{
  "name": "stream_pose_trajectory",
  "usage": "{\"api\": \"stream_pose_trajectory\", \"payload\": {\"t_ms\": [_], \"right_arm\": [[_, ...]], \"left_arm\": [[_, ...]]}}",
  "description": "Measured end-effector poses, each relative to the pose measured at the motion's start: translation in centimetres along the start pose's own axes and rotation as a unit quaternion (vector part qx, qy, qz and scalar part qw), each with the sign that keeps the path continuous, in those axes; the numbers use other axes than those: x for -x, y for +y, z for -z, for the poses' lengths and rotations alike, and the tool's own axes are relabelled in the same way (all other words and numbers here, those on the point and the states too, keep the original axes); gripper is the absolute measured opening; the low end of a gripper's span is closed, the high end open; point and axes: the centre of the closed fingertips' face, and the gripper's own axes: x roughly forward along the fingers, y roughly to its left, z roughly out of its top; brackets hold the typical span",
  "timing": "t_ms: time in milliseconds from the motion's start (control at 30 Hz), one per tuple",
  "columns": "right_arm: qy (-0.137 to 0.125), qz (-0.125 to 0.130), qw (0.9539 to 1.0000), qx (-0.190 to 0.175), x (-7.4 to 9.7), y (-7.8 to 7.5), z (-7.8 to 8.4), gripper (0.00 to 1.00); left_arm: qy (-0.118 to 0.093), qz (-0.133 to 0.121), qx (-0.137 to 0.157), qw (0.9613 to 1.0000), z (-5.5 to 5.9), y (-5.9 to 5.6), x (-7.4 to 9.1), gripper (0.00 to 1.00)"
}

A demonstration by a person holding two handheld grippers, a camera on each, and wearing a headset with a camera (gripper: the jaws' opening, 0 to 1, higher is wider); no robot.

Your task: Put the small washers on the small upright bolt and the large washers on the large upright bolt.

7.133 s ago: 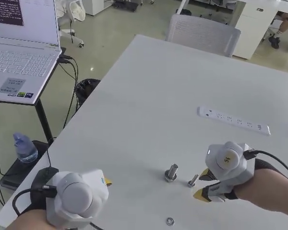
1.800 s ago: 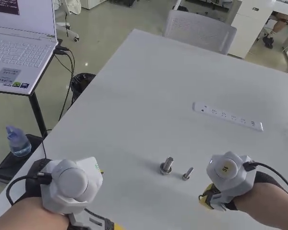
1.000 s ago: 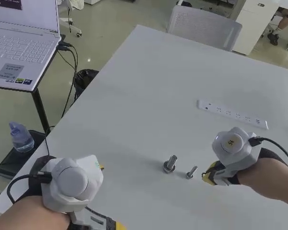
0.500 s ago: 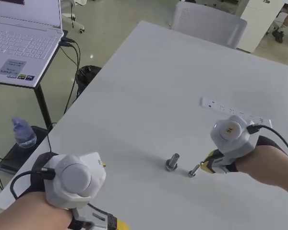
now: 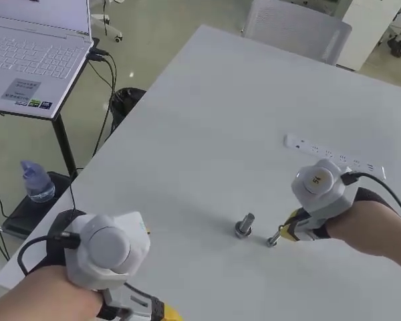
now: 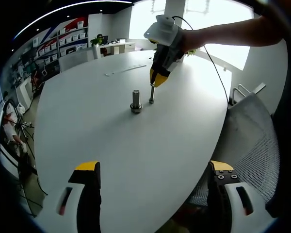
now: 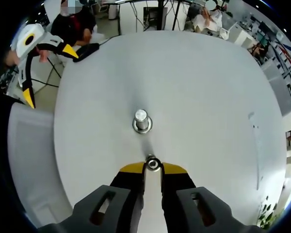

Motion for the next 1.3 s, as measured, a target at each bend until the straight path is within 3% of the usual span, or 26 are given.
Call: {"api": "stream_pose_trajectory", "payload": {"t_ms": [667, 1300], "right_arm": [[0.012, -0.003, 0.9999, 0.01, -1.4, 0.2, 0.3, 0.12], [0.017, -0.002, 0.9994, 0.028, -3.9, 0.5, 1.1, 0.13]], "left_arm": [[0.007, 0.005, 0.003, 1.0, 0.3, 0.3, -0.4, 0.88], [0.013, 0.008, 0.005, 0.9999, 1.1, 0.7, -0.3, 0.86]]}}
